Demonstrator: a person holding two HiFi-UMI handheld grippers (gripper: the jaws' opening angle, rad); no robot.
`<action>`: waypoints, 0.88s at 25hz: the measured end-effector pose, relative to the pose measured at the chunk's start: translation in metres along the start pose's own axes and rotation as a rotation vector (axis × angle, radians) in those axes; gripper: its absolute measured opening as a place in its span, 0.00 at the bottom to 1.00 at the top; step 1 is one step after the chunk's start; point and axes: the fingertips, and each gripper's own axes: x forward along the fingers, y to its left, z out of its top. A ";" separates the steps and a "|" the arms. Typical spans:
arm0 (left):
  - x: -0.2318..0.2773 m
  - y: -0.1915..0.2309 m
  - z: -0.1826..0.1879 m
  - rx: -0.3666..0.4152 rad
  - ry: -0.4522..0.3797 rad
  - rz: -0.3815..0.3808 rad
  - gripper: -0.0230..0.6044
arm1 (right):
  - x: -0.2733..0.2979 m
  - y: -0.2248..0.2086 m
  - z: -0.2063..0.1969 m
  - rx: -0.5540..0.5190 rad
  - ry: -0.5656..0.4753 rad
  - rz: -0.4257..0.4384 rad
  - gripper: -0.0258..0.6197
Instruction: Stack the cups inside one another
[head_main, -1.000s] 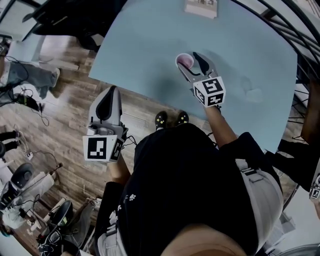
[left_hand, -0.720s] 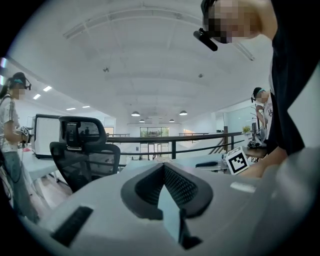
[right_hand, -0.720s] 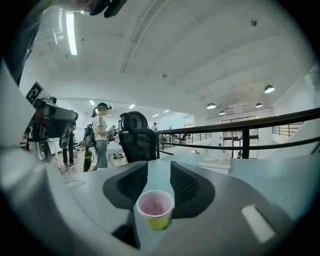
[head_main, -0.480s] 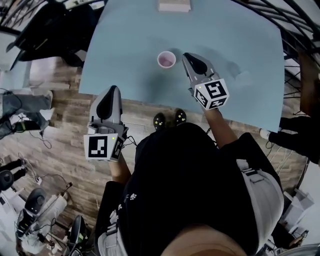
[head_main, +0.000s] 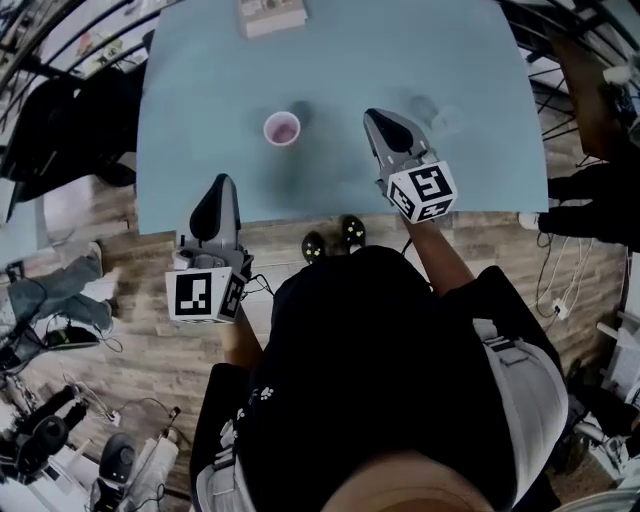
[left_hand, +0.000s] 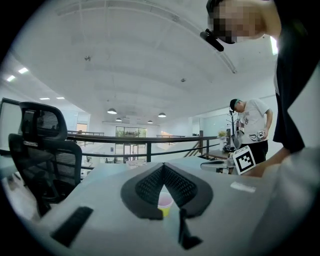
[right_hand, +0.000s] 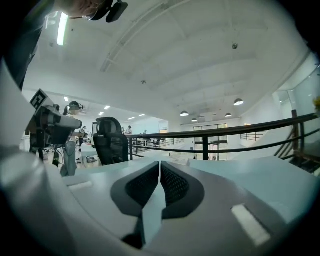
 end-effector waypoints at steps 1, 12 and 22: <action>0.006 -0.003 0.000 0.003 0.001 -0.018 0.02 | -0.005 -0.008 0.000 0.002 0.001 -0.026 0.06; 0.058 -0.056 0.002 0.024 0.017 -0.168 0.02 | -0.085 -0.123 -0.021 0.015 0.069 -0.354 0.27; 0.082 -0.070 0.002 0.039 0.035 -0.176 0.02 | -0.107 -0.183 -0.066 0.047 0.212 -0.488 0.52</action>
